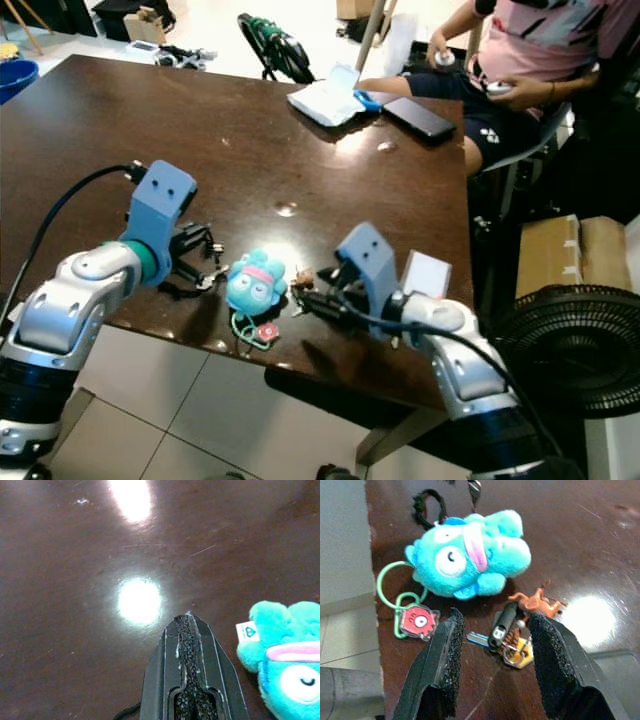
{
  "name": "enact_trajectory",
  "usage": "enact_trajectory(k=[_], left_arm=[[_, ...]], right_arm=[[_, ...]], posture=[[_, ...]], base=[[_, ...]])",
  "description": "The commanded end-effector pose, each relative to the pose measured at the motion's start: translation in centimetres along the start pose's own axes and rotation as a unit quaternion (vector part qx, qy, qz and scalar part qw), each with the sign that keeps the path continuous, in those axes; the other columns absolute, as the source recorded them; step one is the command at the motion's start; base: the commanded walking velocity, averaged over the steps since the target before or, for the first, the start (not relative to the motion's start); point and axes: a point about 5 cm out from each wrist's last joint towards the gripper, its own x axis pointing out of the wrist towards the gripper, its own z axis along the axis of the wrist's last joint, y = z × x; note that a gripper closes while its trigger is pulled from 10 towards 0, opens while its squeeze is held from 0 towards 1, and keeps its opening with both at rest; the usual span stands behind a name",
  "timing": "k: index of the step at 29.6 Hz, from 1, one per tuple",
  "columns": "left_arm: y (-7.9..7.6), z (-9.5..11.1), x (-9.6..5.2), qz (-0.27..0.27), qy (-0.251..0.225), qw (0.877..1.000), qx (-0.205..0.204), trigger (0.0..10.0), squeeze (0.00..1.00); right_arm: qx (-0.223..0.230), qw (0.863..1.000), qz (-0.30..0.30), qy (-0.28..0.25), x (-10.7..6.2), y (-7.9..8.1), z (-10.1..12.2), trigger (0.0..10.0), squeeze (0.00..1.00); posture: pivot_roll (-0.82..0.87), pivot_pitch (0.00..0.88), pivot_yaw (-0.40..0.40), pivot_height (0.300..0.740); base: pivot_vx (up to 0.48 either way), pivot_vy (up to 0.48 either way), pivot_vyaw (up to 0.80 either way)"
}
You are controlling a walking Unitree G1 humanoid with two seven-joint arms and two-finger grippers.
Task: Hang keys on a hook
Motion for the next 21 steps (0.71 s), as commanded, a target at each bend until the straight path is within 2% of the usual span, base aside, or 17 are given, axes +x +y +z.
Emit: enact_trajectory(k=[1, 6, 11, 14, 21], left_arm=[[0.0, -0.4, -0.2, 0.002, 0.007, 1.0, -0.001, 10.0, 0.0], [0.0, -0.4, -0.2, 0.003, 0.008, 1.0, -0.002, 10.0, 0.0], [0.0, -0.3, -0.2, 0.007, 0.007, 1.0, -0.003, 10.0, 0.0], [0.1, -0.4, -0.3, 0.009, 0.009, 1.0, -0.003, 10.0, 0.0], [0.1, -0.3, -0.4, 0.011, 0.009, 1.0, -0.005, 10.0, 0.0]], right_arm=[[-0.003, 1.0, 0.003, 0.016, -0.3, 0.3, -0.7, 10.0, 0.0], [0.005, 1.0, -0.001, 0.011, -0.1, 0.3, -0.5, 10.0, 0.0], [0.013, 0.999, -0.029, 0.001, 2.0, 0.1, 0.8, 10.0, 0.0], [0.017, 0.999, -0.044, -0.001, 2.7, -0.2, 1.3, 10.0, 0.0], [0.029, 0.999, -0.033, 0.004, 2.8, 0.0, 1.2, 10.0, 0.0]], posture=[[0.06, 0.066, 0.1, 0.74], [0.06, 0.071, 0.102, 0.74], [0.07, 0.088, 0.098, 0.74], [0.07, 0.089, 0.097, 0.74], [0.08, 0.1, 0.092, 0.74]], base=[[0.0, 0.0, 0.0], [0.0, 0.0, 0.0], [0.0, 0.0, 0.0], [0.0, 0.0, 0.0], [0.0, 0.0, 0.0]])
